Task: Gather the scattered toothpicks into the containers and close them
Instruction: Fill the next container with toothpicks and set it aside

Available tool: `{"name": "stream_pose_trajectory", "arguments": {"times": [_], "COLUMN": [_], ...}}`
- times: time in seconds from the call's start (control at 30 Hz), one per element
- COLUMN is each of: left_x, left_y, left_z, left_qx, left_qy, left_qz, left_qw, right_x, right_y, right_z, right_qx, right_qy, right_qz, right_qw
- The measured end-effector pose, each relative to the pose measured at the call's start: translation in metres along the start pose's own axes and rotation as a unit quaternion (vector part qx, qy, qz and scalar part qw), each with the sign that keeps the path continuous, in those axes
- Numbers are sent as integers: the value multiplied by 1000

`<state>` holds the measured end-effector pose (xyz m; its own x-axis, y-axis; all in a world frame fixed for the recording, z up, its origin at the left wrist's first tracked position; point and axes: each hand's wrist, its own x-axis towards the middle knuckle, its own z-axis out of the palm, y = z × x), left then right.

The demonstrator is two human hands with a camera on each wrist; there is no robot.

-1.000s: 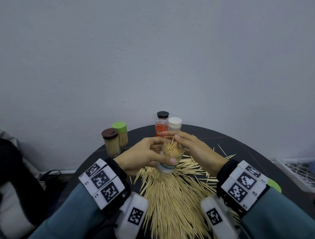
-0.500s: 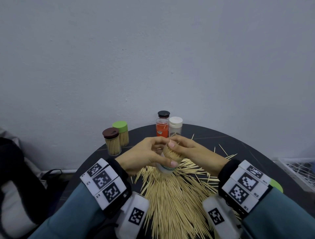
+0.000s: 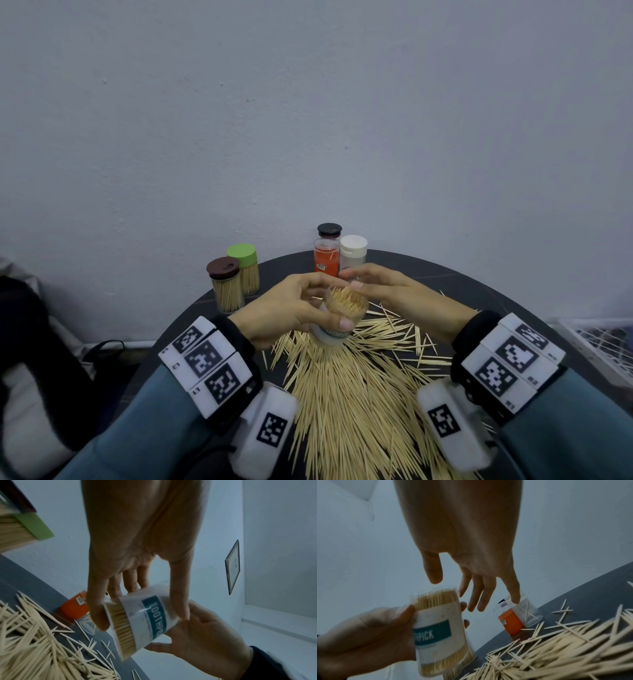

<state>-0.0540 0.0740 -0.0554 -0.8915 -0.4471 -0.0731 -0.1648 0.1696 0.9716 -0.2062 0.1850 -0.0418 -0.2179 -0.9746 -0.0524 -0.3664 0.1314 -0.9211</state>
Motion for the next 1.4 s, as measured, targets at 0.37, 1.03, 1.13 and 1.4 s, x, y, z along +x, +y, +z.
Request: {"name": "stream_pose_trajectory", "arguments": {"times": [0.37,1.03,1.13,1.4], "left_x": [0,2,2,2], "left_y": [0,1,2,2], "left_z": [0,1,0,-3], "left_qx": [20,-8,-19,-17], "left_qy": [26,68,68,70], "left_qz": [30,21,21,12], "left_qw": [999,997,997,997], "right_x": [2,14,22,32], "right_y": [8,22,23,30], "right_z": [0,-27,-21,1], "right_qx": [-16,-437,-491,-561], "right_qy": [-4,-74,-113,-114], "right_qz": [12,109,142,123], "right_qw": [1000,890,852,810]}}
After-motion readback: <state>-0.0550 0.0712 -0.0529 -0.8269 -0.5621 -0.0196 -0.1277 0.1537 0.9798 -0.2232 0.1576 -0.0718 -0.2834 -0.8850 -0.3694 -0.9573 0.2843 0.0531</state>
